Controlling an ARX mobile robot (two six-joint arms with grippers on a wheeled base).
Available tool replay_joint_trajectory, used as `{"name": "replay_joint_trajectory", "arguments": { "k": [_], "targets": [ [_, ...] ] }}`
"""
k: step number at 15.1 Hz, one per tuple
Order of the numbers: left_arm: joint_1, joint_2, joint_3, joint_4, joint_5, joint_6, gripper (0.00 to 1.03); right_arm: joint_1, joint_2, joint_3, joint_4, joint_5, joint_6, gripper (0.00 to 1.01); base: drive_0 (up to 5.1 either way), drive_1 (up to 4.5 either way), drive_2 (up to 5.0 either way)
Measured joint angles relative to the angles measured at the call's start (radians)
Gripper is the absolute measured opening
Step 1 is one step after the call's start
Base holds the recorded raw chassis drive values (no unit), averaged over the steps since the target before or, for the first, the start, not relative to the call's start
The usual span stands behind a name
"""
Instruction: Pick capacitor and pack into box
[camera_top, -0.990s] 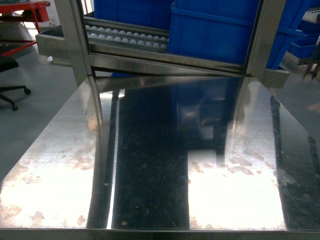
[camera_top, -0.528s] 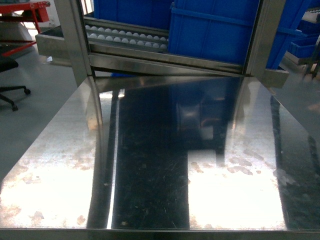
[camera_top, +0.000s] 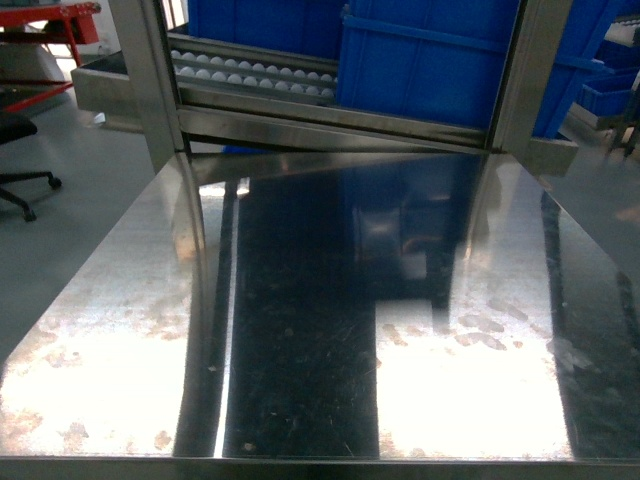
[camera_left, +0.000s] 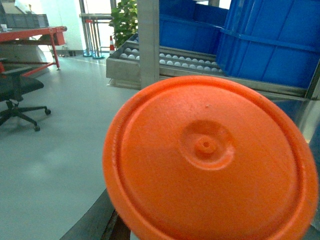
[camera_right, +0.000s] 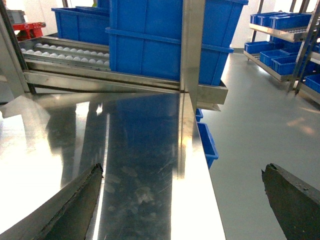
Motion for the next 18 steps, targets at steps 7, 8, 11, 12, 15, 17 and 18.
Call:
{"name": "replay_joint_trajectory", "arguments": {
  "k": [7,8,11,12,15,17,18],
  "targets": [
    [0.001,-0.158,0.001,-0.174,0.000,-0.001,0.44,0.000,0.000,0.000,0.000,0.000,0.000,0.98,0.0,0.00,0.0],
    [0.001,-0.158,0.001,-0.174,-0.001,-0.001,0.44,0.000,0.000,0.000,0.000,0.000,0.000,0.98,0.0,0.00,0.0],
    [0.001,-0.158,0.001,-0.174,0.000,-0.001,0.44,0.000,0.000,0.000,0.000,0.000,0.000,0.98,0.0,0.00,0.0],
    [0.001,-0.158,0.001,-0.174,0.000,-0.001,0.44,0.000,0.000,0.000,0.000,0.000,0.000,0.98,0.0,0.00,0.0],
    [0.001,-0.158,0.001,-0.174,0.000,-0.001,0.44,0.000,0.000,0.000,0.000,0.000,0.000,0.98,0.0,0.00,0.0],
    [0.001,-0.158,0.001,-0.174,0.000,-0.001,0.44,0.000,0.000,0.000,0.000,0.000,0.000,0.98,0.0,0.00,0.0],
    [0.001,-0.158,0.001,-0.174,0.000,-0.001,0.44,0.000,0.000,0.000,0.000,0.000,0.000,0.98,0.0,0.00,0.0]
  ]
}}
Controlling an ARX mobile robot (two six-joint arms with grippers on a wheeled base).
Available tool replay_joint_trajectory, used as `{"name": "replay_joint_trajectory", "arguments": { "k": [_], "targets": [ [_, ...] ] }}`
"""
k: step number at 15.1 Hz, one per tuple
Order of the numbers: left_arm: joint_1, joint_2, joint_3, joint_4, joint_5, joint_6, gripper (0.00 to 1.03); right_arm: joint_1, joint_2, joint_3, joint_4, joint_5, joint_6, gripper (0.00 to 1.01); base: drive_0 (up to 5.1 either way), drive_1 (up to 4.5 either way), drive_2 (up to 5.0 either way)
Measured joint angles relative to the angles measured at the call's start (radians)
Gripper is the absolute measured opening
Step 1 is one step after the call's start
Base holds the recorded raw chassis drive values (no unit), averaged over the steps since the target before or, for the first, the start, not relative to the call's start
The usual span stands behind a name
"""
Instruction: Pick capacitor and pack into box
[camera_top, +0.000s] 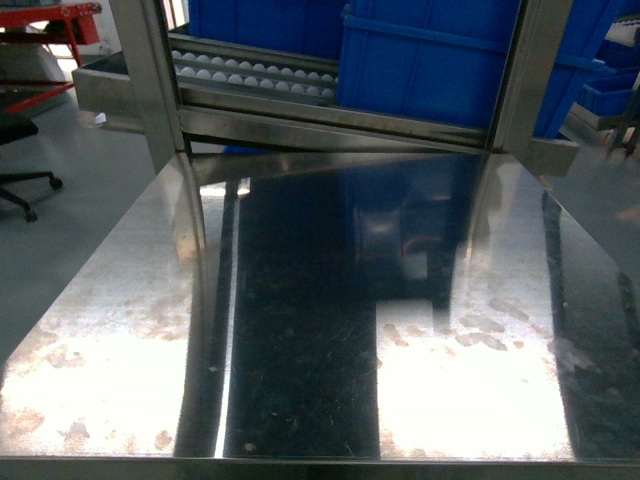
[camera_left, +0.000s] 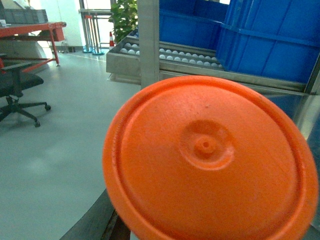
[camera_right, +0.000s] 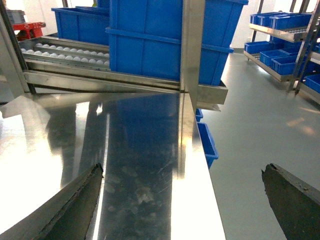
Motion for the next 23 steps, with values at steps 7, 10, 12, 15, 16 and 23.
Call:
{"name": "replay_joint_trajectory", "arguments": {
  "k": [7,10,12,15,16,23],
  "targets": [
    [0.000,0.000,0.000,0.003,0.000,0.000,0.44,0.000,0.000,0.000,0.003,0.000,0.000,0.98,0.0,0.00,0.0],
    [0.000,0.000,0.000,0.002,0.001,0.000,0.44,0.000,0.000,0.000,0.002,0.000,0.000,0.98,0.0,0.00,0.0],
    [0.000,0.000,0.000,0.002,0.000,0.000,0.44,0.000,0.000,0.000,0.000,0.000,0.000,0.98,0.0,0.00,0.0],
    [0.000,0.000,0.000,0.001,0.000,-0.001,0.44,0.000,0.000,0.000,0.002,0.000,0.000,0.98,0.0,0.00,0.0],
    [0.000,0.000,0.000,0.000,-0.001,-0.002,0.44,0.000,0.000,0.000,0.000,0.000,0.000,0.98,0.0,0.00,0.0],
    [0.000,0.000,0.000,-0.001,0.000,-0.001,0.44,0.000,0.000,0.000,0.001,-0.001,0.000,0.98,0.0,0.00,0.0]
  ]
}}
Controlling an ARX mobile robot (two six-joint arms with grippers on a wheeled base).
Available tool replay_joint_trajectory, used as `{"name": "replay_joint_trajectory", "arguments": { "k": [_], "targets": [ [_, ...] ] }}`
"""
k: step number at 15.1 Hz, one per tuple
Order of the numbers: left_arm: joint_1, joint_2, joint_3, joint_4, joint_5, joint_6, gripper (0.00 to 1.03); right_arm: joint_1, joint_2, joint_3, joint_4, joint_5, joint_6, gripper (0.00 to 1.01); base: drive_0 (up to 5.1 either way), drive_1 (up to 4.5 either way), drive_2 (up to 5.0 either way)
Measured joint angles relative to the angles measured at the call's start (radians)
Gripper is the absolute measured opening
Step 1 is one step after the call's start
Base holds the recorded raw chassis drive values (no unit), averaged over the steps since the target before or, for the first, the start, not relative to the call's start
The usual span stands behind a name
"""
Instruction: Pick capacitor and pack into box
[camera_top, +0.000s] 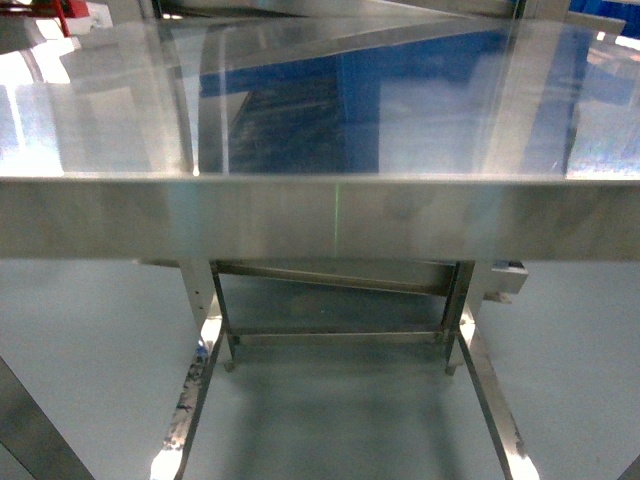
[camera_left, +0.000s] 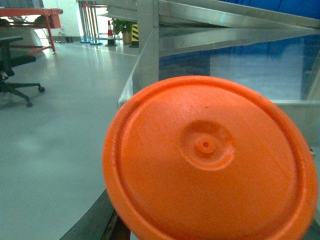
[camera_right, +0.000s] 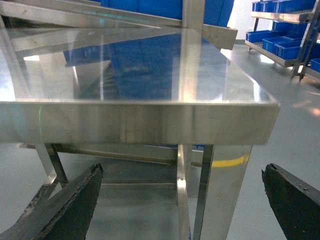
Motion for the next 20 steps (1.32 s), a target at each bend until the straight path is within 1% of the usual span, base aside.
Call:
{"name": "replay_joint_trajectory", "arguments": {
  "k": [20],
  "targets": [
    [0.000,0.000,0.000,0.000,0.000,0.000,0.44,0.000,0.000,0.000,-0.001,0.000,0.000,0.98,0.0,0.00,0.0]
  ]
}}
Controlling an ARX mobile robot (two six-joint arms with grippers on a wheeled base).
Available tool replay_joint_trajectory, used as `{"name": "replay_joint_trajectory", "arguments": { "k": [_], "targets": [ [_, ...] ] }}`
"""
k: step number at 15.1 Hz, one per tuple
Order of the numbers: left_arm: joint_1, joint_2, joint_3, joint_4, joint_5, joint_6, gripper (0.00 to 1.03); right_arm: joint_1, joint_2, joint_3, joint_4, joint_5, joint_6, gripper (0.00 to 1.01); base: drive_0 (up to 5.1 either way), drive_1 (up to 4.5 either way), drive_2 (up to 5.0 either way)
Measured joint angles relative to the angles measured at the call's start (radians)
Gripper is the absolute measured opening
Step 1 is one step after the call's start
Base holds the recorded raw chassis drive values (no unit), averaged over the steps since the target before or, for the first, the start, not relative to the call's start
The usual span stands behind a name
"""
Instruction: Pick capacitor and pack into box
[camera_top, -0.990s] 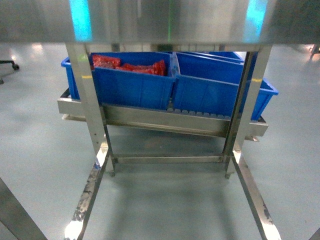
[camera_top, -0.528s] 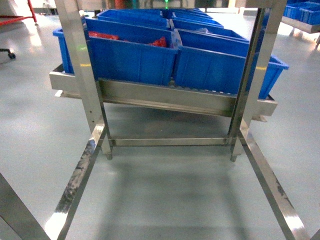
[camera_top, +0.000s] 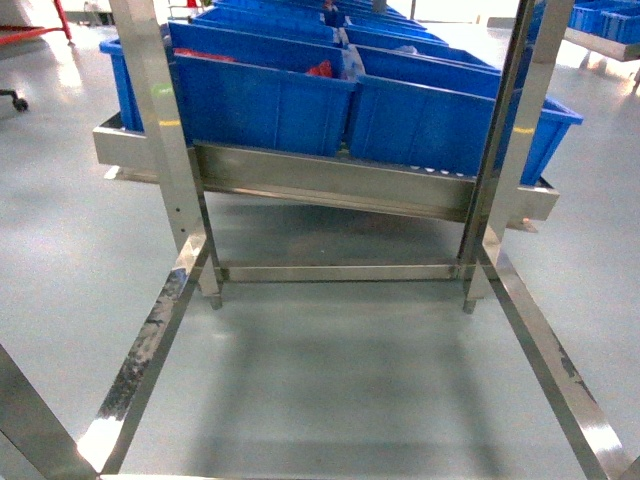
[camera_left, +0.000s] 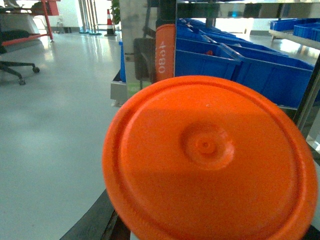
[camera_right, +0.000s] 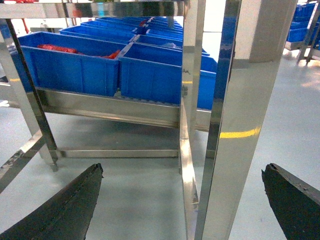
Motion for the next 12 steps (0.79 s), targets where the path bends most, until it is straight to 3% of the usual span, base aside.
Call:
{"name": "replay_joint_trajectory", "arguments": {
  "k": [2,12],
  "targets": [
    [0.000,0.000,0.000,0.000,0.000,0.000,0.44,0.000,0.000,0.000,0.000,0.000,0.000,0.98,0.0,0.00,0.0],
    [0.000,0.000,0.000,0.000,0.000,0.000,0.44,0.000,0.000,0.000,0.000,0.000,0.000,0.98,-4.9,2.57,2.6]
  ]
}}
